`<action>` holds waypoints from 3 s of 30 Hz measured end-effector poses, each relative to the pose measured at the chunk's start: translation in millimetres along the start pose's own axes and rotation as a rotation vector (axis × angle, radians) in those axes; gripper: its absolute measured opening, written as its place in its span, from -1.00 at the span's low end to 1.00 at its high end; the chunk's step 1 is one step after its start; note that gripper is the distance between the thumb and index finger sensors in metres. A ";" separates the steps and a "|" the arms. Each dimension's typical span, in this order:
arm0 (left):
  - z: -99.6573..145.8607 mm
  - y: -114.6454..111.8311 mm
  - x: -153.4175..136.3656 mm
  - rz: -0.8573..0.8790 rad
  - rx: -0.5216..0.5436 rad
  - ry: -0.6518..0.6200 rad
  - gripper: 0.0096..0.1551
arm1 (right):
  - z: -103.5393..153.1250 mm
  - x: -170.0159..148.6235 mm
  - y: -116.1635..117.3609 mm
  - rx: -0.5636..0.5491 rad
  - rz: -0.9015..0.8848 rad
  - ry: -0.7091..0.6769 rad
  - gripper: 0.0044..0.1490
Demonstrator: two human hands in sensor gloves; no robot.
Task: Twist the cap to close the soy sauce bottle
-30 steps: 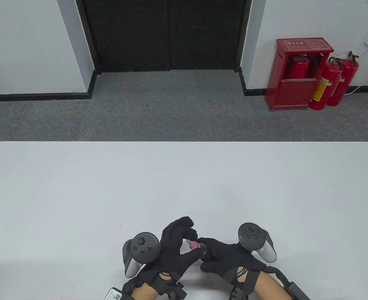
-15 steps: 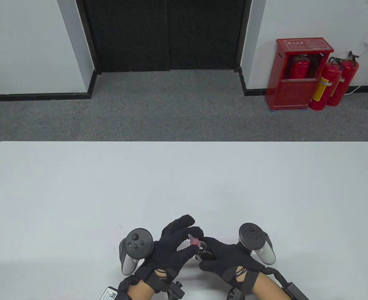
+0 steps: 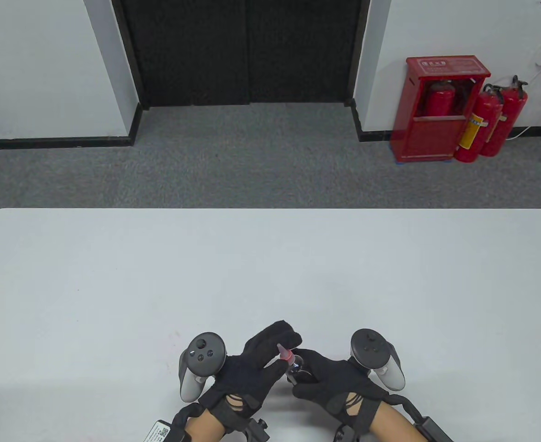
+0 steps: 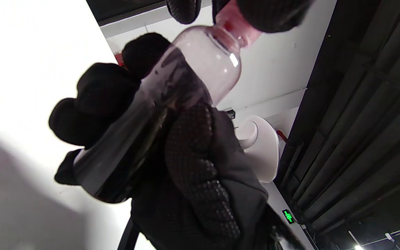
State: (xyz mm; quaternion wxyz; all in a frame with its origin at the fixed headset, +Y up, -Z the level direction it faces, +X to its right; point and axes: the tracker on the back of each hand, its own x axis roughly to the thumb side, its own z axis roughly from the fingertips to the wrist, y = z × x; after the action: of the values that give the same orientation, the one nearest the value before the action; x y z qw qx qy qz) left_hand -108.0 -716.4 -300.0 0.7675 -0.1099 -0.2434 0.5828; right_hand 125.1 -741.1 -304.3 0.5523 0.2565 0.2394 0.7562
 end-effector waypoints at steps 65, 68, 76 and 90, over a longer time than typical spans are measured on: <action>-0.6 -3.2 -6.8 -0.057 0.034 0.095 -0.29 | 2.5 -1.0 -5.1 -0.012 0.019 0.047 0.01; -0.9 -2.9 -6.8 -0.075 0.038 0.094 -0.28 | 2.4 -1.1 -5.1 -0.010 0.015 0.050 0.01; -0.9 -3.3 -6.5 -0.076 0.035 0.092 -0.28 | 2.2 -1.2 -5.5 -0.010 0.012 0.051 0.01; -1.3 -4.6 -8.2 -0.053 0.007 0.090 -0.07 | 4.0 1.5 -9.5 -0.037 0.049 0.049 0.01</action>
State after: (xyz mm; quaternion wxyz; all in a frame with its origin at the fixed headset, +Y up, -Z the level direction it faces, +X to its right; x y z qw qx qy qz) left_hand -105.1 -725.4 -301.1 0.7933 -0.1270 -0.2094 0.5574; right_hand 134.1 -736.7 -307.3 0.5323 0.2334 0.2324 0.7799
